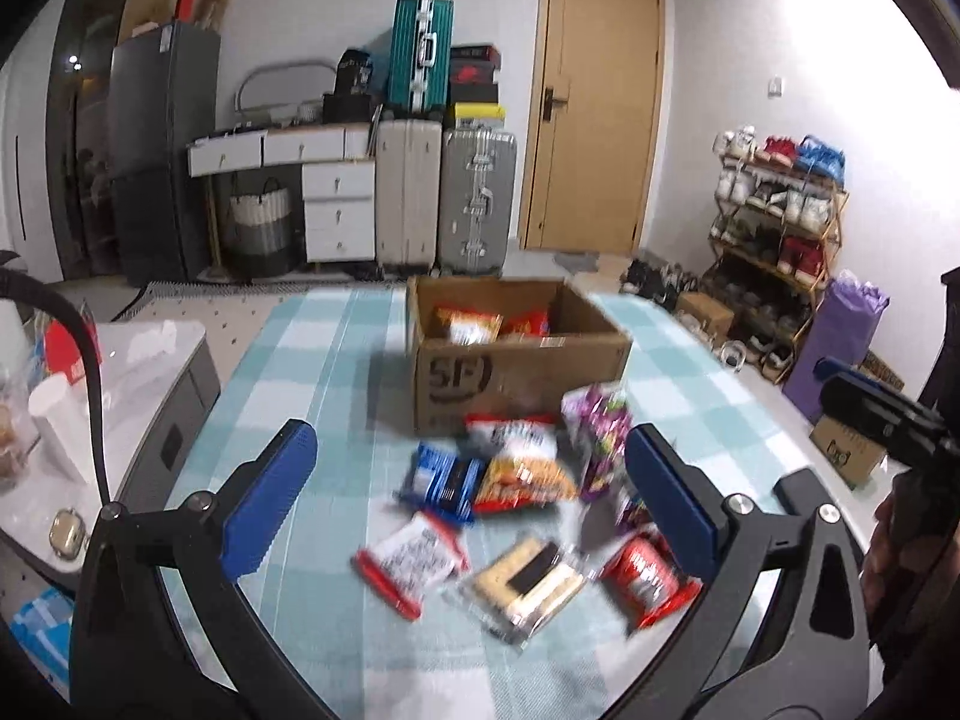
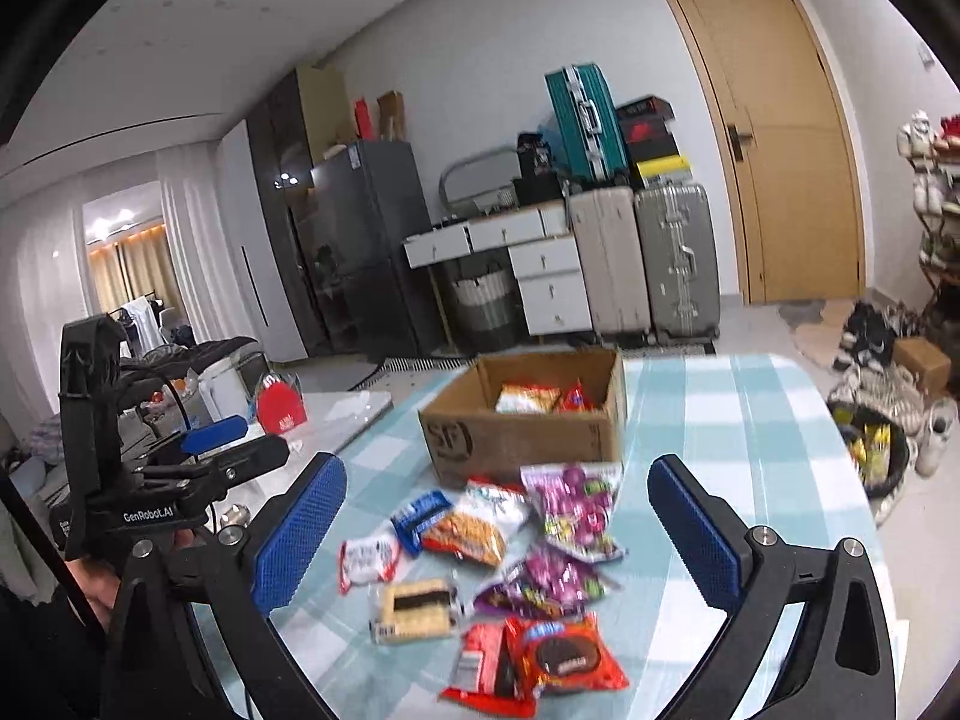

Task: Organize snacks
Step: 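Move both tools back toward the remaining snacks on the table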

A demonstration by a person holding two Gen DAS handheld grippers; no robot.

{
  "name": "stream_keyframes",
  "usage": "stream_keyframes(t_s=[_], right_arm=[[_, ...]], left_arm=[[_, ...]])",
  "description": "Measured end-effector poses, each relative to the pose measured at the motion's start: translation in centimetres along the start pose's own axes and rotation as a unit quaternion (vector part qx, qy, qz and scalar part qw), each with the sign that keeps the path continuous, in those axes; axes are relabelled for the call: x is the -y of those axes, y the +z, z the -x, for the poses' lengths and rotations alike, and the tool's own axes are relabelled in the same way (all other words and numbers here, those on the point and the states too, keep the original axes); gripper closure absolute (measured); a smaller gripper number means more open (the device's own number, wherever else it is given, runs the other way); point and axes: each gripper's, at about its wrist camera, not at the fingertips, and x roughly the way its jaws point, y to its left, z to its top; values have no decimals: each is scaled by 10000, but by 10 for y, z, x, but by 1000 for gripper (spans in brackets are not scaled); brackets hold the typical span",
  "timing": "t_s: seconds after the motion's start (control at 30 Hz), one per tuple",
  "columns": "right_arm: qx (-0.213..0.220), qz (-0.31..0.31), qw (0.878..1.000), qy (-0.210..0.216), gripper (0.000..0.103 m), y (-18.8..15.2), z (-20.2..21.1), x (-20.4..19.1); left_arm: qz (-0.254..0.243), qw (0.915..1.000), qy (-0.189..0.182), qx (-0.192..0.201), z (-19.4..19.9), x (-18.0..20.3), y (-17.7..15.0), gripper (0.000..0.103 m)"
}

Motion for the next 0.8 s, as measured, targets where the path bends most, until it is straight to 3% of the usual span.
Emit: stream_keyframes(t_s=[0.3,0.8], right_arm=[[-298,-131,9994,-107,1,-39,-14,12],[-1024,-641,9927,2,1,-90,-46,38]], left_arm=[[126,9996,-47,-259,-17,-14,-41,0],[-124,9976,-262,-629,-52,6,-73,0]])
